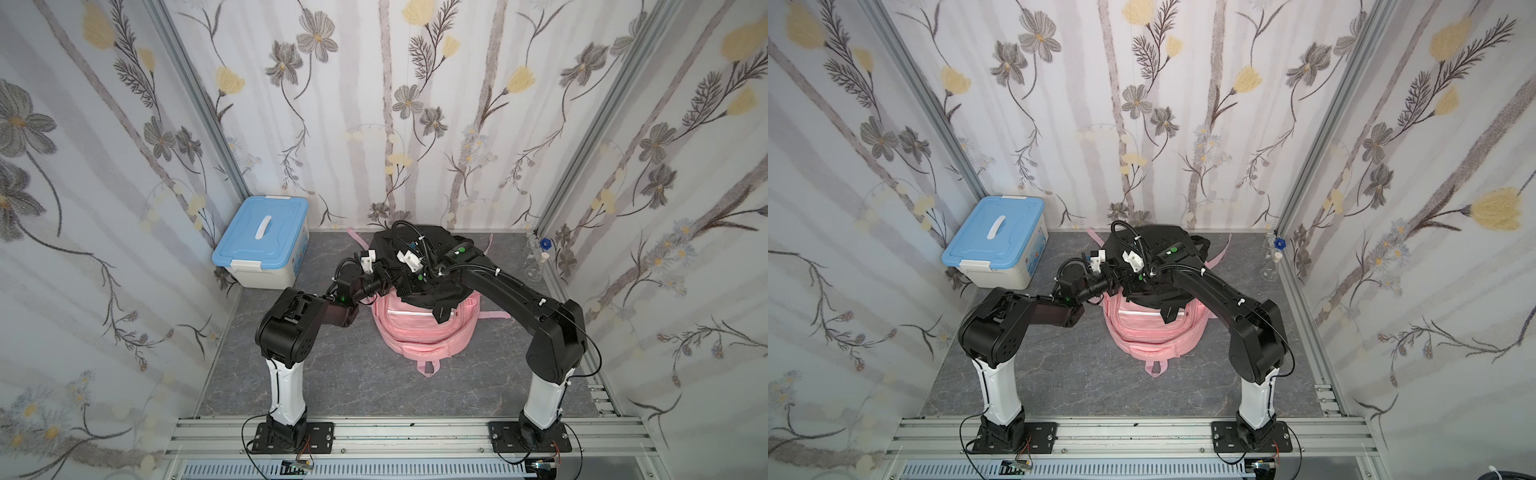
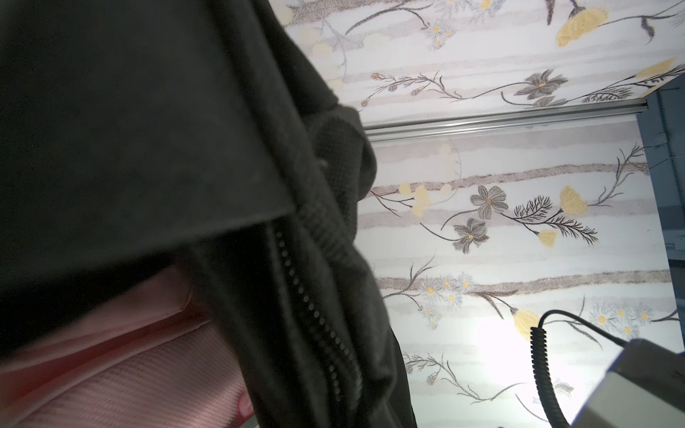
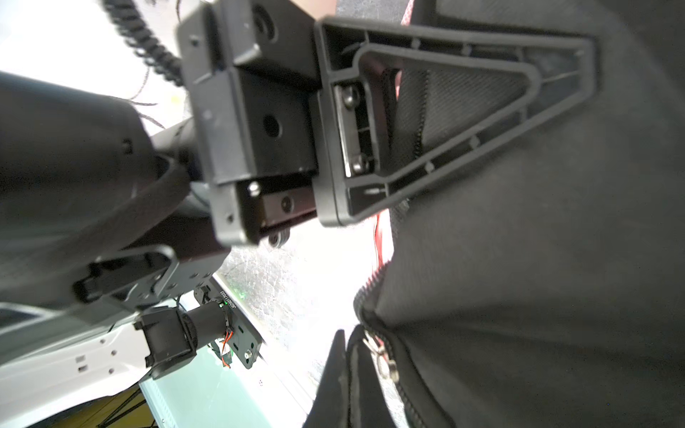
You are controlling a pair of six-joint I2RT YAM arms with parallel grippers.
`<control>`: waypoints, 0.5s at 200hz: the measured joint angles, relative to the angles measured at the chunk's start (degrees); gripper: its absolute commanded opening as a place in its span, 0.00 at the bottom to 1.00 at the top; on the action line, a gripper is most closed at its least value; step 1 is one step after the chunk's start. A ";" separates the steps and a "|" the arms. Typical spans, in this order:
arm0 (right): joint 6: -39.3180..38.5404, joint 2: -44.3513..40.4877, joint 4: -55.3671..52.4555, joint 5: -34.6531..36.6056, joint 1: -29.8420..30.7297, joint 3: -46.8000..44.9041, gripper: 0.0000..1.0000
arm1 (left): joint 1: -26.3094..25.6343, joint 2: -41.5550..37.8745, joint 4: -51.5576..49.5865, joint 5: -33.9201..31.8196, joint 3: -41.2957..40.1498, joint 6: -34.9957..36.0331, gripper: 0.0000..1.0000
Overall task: Zip up the backpack
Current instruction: Zip the zipper on the backpack.
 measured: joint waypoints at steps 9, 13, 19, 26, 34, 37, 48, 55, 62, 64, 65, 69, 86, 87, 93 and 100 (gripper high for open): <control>0.42 0.79 0.00 0.57 0.44 0.52 0.00 | -0.04 -0.15 -0.02 -0.02 0.00 0.04 0.00; 0.66 1.14 0.00 0.79 0.63 0.72 0.00 | -0.09 -0.22 -0.02 -0.02 0.00 0.09 0.00; 1.03 1.55 0.00 0.98 0.83 0.96 0.00 | -0.15 -0.35 -0.07 -0.07 -0.09 0.22 0.00; 1.60 1.97 0.11 1.09 1.01 1.11 0.00 | -0.22 -0.50 -0.13 -0.17 -0.22 0.24 0.00; 1.95 2.19 0.46 1.14 1.11 1.16 0.00 | -0.31 -0.72 -0.35 -0.22 -0.37 0.50 0.00; 1.97 2.23 0.63 1.16 1.14 1.16 0.00 | -0.35 -0.81 -0.37 -0.24 -0.44 0.57 0.00; 2.78 2.21 1.33 1.18 1.18 1.14 0.00 | -0.50 -1.36 -0.74 -0.57 -0.83 1.01 0.00; 2.86 2.19 1.49 1.18 1.20 1.33 0.00 | -0.55 -1.86 -0.98 -0.72 -1.18 1.18 0.00; 2.91 2.19 1.51 1.07 1.18 1.64 0.00 | -0.57 -2.64 -1.60 -1.01 -1.66 1.53 0.00; 2.89 2.19 1.51 0.98 1.18 1.73 0.00 | -0.57 -2.93 -1.81 -1.07 -1.86 1.55 0.00; 2.89 2.19 1.51 0.96 1.18 1.75 0.00 | -0.57 -3.04 -1.92 -1.09 -1.92 1.55 0.00; 2.89 2.19 1.49 0.85 1.18 1.95 0.00 | -0.59 -3.67 -2.45 -1.33 -2.32 1.77 0.00; 2.25 1.81 1.44 -0.66 0.85 2.25 0.00 | -0.66 -7.67 -6.16 -2.69 -4.24 4.20 0.00; 2.23 1.79 1.44 -0.70 0.83 2.25 0.00 | -0.68 -8.07 -6.58 -2.84 -4.42 4.48 0.00; 2.01 1.60 1.44 -1.88 0.61 2.25 0.00 | -0.70 -9.90 -8.04 -3.52 -5.18 5.49 0.00; 1.64 1.31 1.42 -2.91 0.33 2.21 0.00 | -0.81 -12.70 -10.84 -4.66 -6.19 7.26 0.00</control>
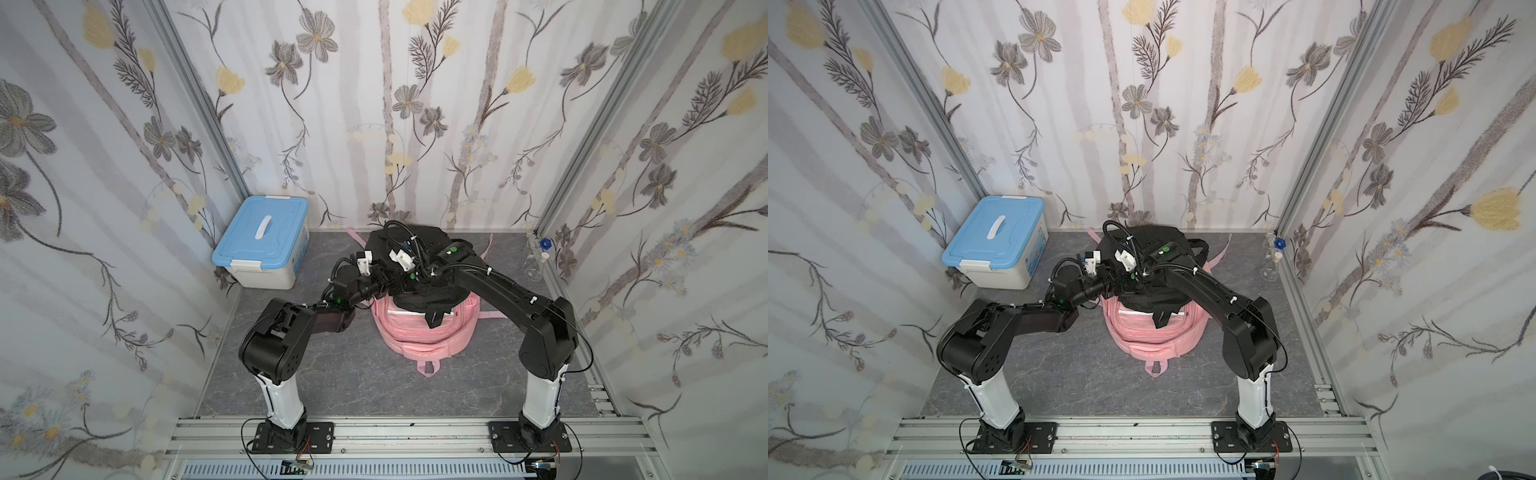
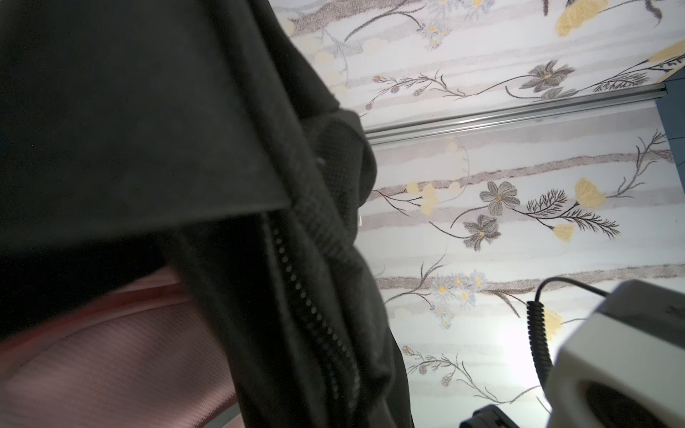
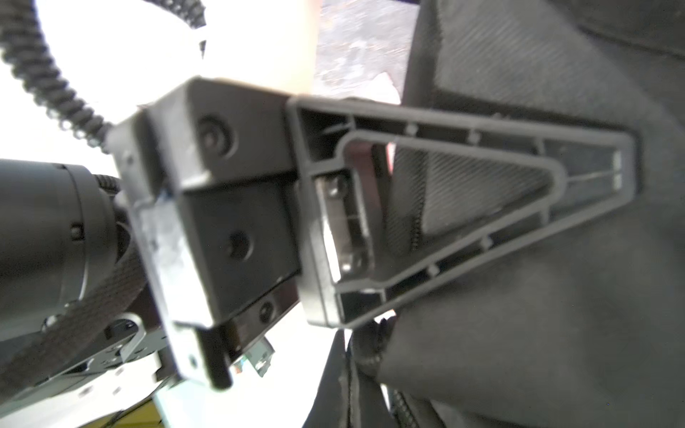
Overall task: Zip up the backpack
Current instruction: Zip the zipper on the backpack.
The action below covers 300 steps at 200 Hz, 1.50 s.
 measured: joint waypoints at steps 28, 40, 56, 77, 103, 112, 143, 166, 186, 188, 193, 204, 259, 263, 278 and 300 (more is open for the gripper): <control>-1.18 -2.27 -0.42 -5.20 -0.79 -1.01 0.00 | -2.03 -13.00 -14.36 -7.69 -2.29 8.74 0.00; -1.97 -3.34 -0.90 -7.37 -1.29 -1.53 0.00 | -3.89 -17.88 -20.85 -12.09 -2.27 12.74 0.00; -2.91 -4.57 -1.97 -8.50 -2.43 -2.54 0.00 | -6.19 -21.55 -27.21 -16.52 -1.73 16.61 0.00; -3.41 -6.45 -2.80 -7.56 -4.39 -5.27 0.00 | -7.34 -20.85 -29.77 -18.18 -1.29 17.90 0.00; -4.20 -9.79 -3.37 -3.78 -7.17 -10.23 0.00 | -9.11 -15.21 -29.53 -17.90 0.24 17.38 0.00; -4.57 -11.02 -3.72 -2.12 -8.02 -11.50 0.00 | -9.92 -12.70 -29.03 -17.38 1.18 16.48 0.07; -5.49 -14.23 -4.81 2.56 -9.92 -13.60 0.00 | -12.04 -6.95 -29.90 -14.75 4.66 14.95 0.31; -6.29 -15.76 -5.03 4.31 -11.32 -14.43 0.00 | -12.68 -5.81 -30.80 -13.35 6.25 14.60 0.64; -6.73 -17.11 -5.03 5.75 -12.74 -16.72 0.00 | -12.87 -5.95 -31.50 -12.20 6.60 13.92 0.74; -6.86 -17.31 -5.03 5.88 -12.87 -17.03 0.00 | -12.87 -6.03 -31.69 -12.17 6.60 13.92 0.75; -6.88 -17.84 -5.05 6.29 -13.07 -17.81 0.00 | -12.87 -6.38 -32.44 -12.07 6.60 13.97 0.76; -6.93 -19.15 -5.07 6.88 -13.33 -19.47 0.00 | -12.87 -7.63 -34.18 -11.98 6.58 14.23 0.78; -7.32 -24.22 -4.17 7.74 -16.87 -27.85 0.00 | -9.99 -13.46 -42.84 -12.87 7.69 18.25 0.86; -7.32 -24.48 -4.00 7.72 -17.11 -28.09 0.00 | -9.46 -13.31 -42.66 -12.61 7.48 18.25 0.87; -7.30 -25.11 -3.48 7.06 -17.90 -28.65 0.00 | -7.26 -11.63 -40.65 -10.78 5.90 17.11 0.90; -7.06 -25.16 -2.60 5.44 -18.47 -28.65 0.00 | -5.53 -8.07 -36.09 -7.02 3.50 13.18 0.92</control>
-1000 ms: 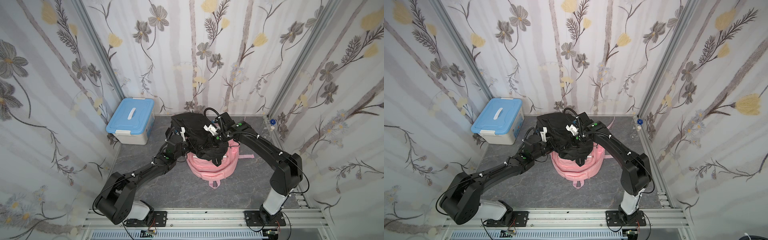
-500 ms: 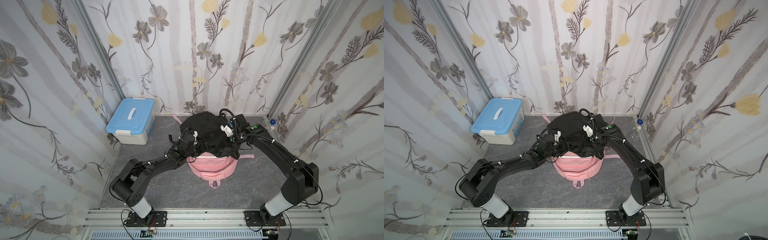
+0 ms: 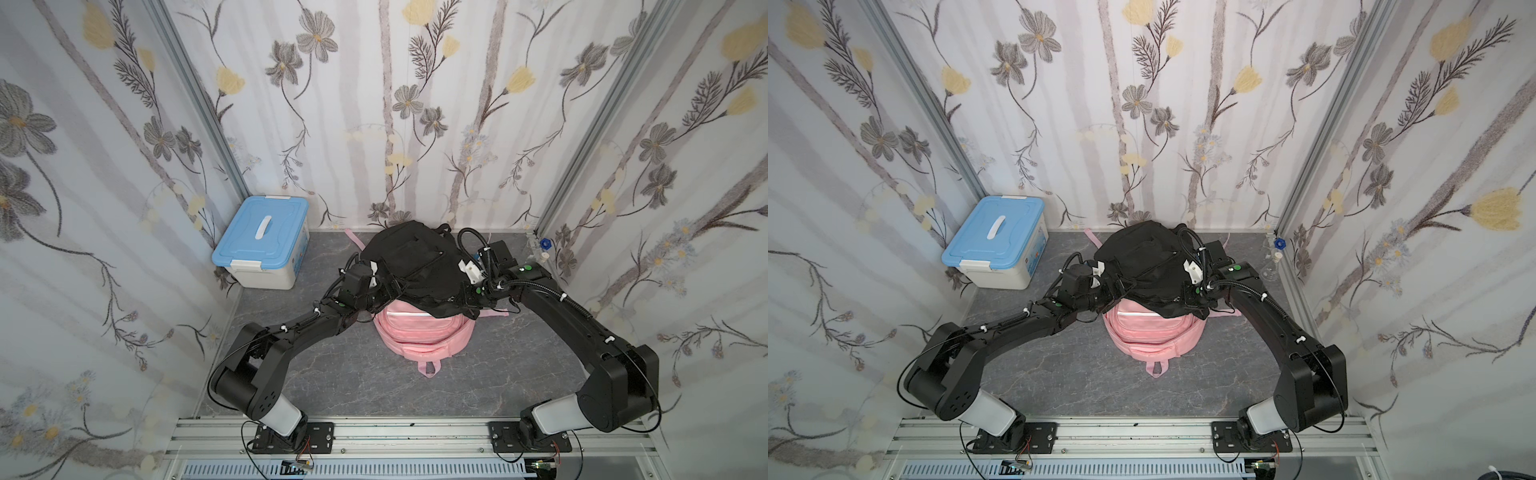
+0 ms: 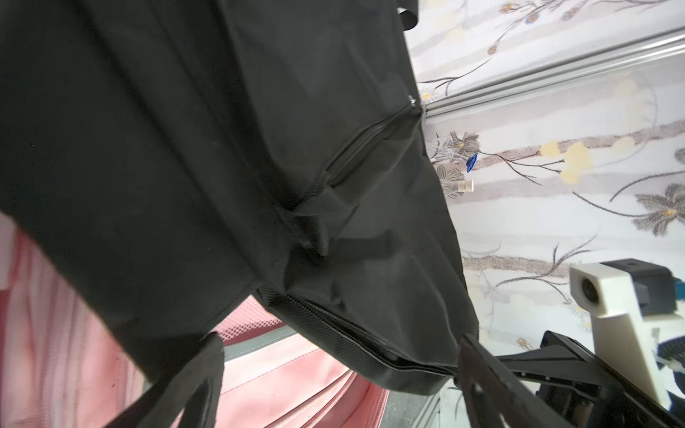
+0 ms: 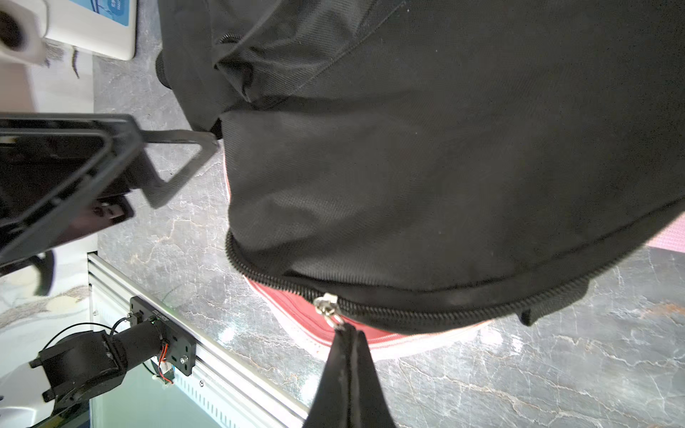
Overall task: Zip up the backpack
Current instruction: Zip the zipper on the backpack.
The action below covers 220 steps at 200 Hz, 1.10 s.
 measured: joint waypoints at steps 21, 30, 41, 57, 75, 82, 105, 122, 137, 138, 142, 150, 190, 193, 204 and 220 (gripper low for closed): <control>0.37 0.07 0.20 -1.18 -0.33 0.35 0.00 | 0.26 2.25 5.79 2.97 -0.83 -3.26 0.93; 0.39 0.13 0.28 -1.73 -0.50 0.57 0.00 | 0.33 3.15 8.57 3.76 -0.83 -4.59 0.94; 0.42 0.35 0.52 -2.27 -0.72 0.81 0.00 | 0.37 4.74 12.13 4.66 -0.83 -6.27 0.94; 0.85 0.68 0.85 -3.08 -0.87 1.01 0.00 | 0.28 7.98 17.03 5.84 -0.83 -9.29 0.94; 0.87 0.81 1.07 -3.91 -0.98 1.36 0.00 | 0.04 12.44 23.15 6.99 -0.83 -13.18 0.98; 1.14 0.79 1.05 -4.39 -1.03 1.51 0.00 | 0.02 14.05 25.77 7.48 -0.85 -14.58 0.99; 1.29 0.68 0.98 -4.83 -1.36 1.92 0.00 | -0.11 17.09 30.84 8.24 -1.05 -17.79 0.99; 1.31 0.22 1.01 -5.25 -1.38 2.05 0.00 | -0.07 17.64 32.52 8.02 -0.96 -18.60 0.99; 1.84 0.00 1.03 -6.08 -1.40 2.05 0.00 | -0.07 18.38 34.34 7.61 -0.39 -19.21 0.99; 1.86 0.00 1.03 -6.08 -1.40 2.05 0.00 | -0.07 18.43 34.42 7.58 -0.35 -19.23 0.99; 1.92 -0.02 1.03 -6.16 -1.40 2.05 0.00 | -0.07 18.75 34.93 7.43 -0.09 -19.41 0.99; 1.95 -0.09 1.09 -6.60 -1.40 2.03 0.00 | -0.07 19.45 36.17 6.73 0.33 -19.82 0.98; 3.50 -1.22 2.23 -8.85 -1.38 0.68 0.00 | -0.42 23.23 42.47 4.59 2.25 -21.46 0.88; 3.58 -1.31 2.23 -9.03 -1.38 0.57 0.00 | -0.44 23.47 42.82 4.57 2.47 -21.59 0.85; 3.87 -1.84 2.19 -9.29 -1.33 0.22 0.00 | -0.52 24.20 43.69 4.20 3.52 -22.03 0.75; 4.13 -2.64 2.05 -10.25 -1.27 -0.07 0.00 | -0.70 24.79 45.11 3.72 5.38 -22.38 0.65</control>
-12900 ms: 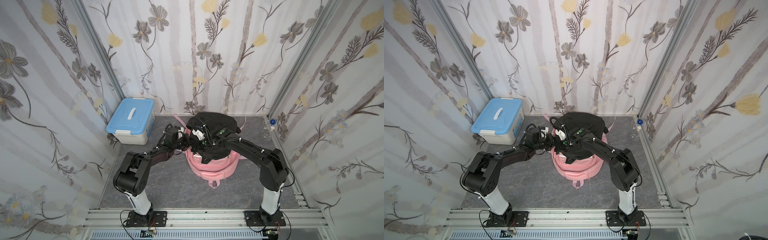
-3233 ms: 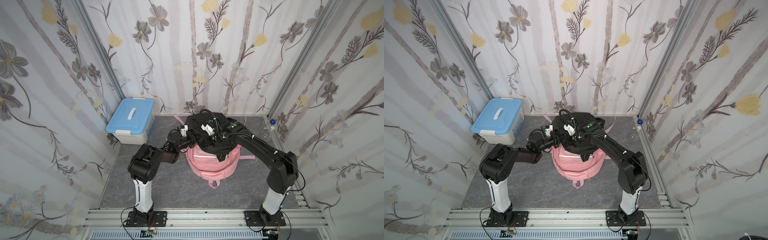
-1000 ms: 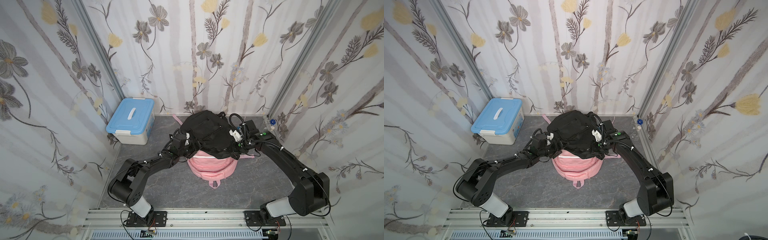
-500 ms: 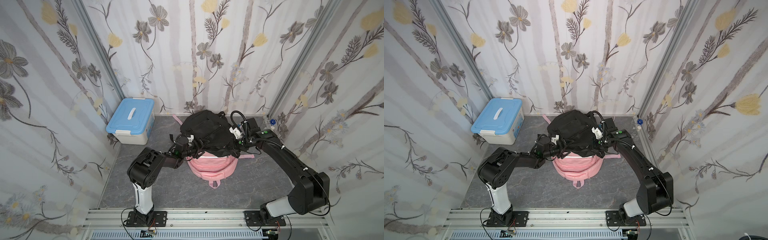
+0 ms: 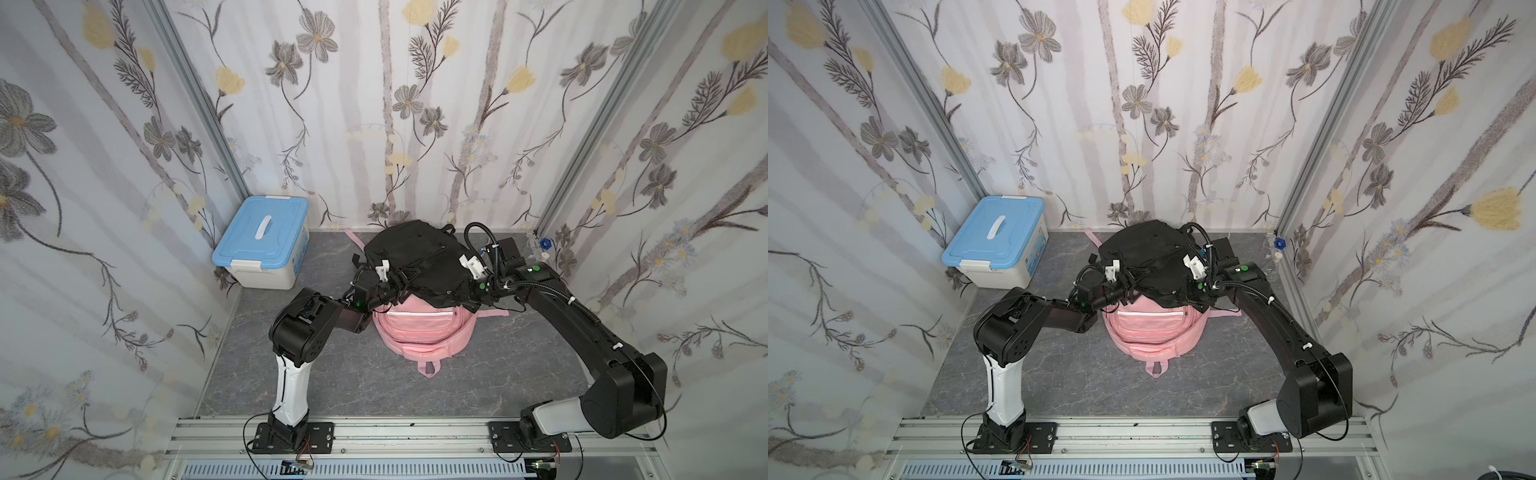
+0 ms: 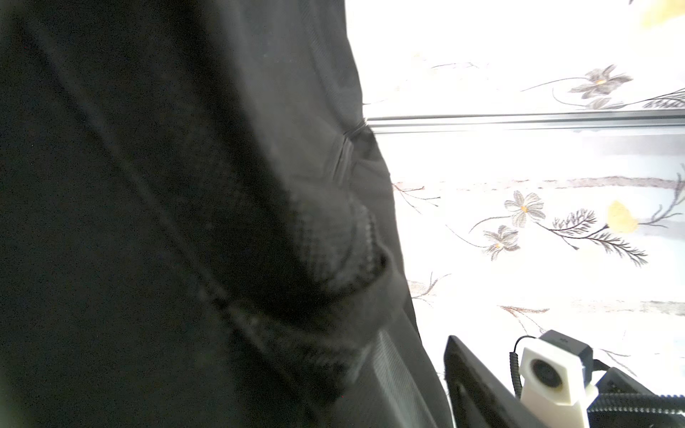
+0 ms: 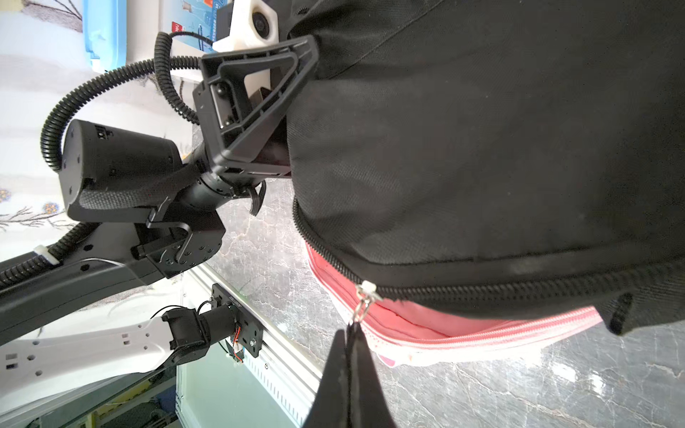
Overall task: Zip up the backpack
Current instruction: Zip the zipper on the backpack.
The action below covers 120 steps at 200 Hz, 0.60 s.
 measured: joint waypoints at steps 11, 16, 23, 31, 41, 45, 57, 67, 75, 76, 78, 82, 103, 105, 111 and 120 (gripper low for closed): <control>0.15 -0.42 -0.02 -0.94 0.04 -0.37 0.00 | -0.11 0.35 0.90 0.02 1.01 -0.15 0.58; 0.17 -0.57 -0.09 -1.44 0.07 -0.59 0.00 | -0.13 0.57 1.29 0.02 1.36 -0.33 0.55; 0.20 -0.72 -0.26 -2.19 0.13 -0.90 0.00 | -0.22 0.94 1.95 0.04 1.70 -0.48 0.53; 0.28 -0.87 -0.42 -2.78 0.20 -1.18 0.00 | -0.24 1.44 2.47 0.07 2.05 -0.68 0.51; 0.59 -1.03 -0.74 -3.48 0.26 -1.33 0.00 | -0.26 2.12 2.97 0.31 2.45 -1.05 0.45; 0.59 -1.05 -0.81 -3.65 0.26 -1.38 0.00 | -0.28 2.34 3.21 0.50 2.56 -1.11 0.44; 0.59 -1.07 -1.05 -4.50 0.37 -1.44 0.00 | -0.35 3.02 4.07 0.74 2.78 -1.33 0.32; 0.59 -1.07 -1.18 -5.07 0.44 -1.51 0.00 | -0.37 3.45 4.66 0.87 2.82 -1.70 0.20; 0.57 -1.07 -1.29 -5.31 0.46 -1.55 0.00 | -0.39 3.91 5.35 0.96 2.86 -2.01 0.10; 0.57 -1.07 -1.31 -5.33 0.46 -1.55 0.00 | -0.39 3.93 5.42 0.98 2.86 -2.05 0.09; 0.55 -1.05 -1.31 -5.35 0.46 -1.55 0.00 | -0.39 4.04 5.53 1.01 2.86 -2.16 0.07; 0.52 -1.03 -1.31 -5.44 0.46 -1.57 0.00 | -0.39 4.22 5.66 1.03 2.89 -2.40 0.03; 0.11 -0.63 -1.46 -5.57 0.42 -1.60 0.00 | -0.48 4.52 6.32 1.14 2.89 -3.04 0.00; 0.11 -0.57 -1.53 -5.62 0.42 -1.60 0.00 | -0.48 4.52 6.36 1.14 2.89 -3.04 0.00; 0.11 -0.46 -1.66 -5.64 0.42 -1.60 0.00 | -0.48 4.52 6.56 1.14 2.86 -3.06 0.00; 0.04 -0.37 -1.88 -5.62 0.44 -1.53 0.00 | -0.46 4.50 6.67 1.14 2.84 -3.06 0.00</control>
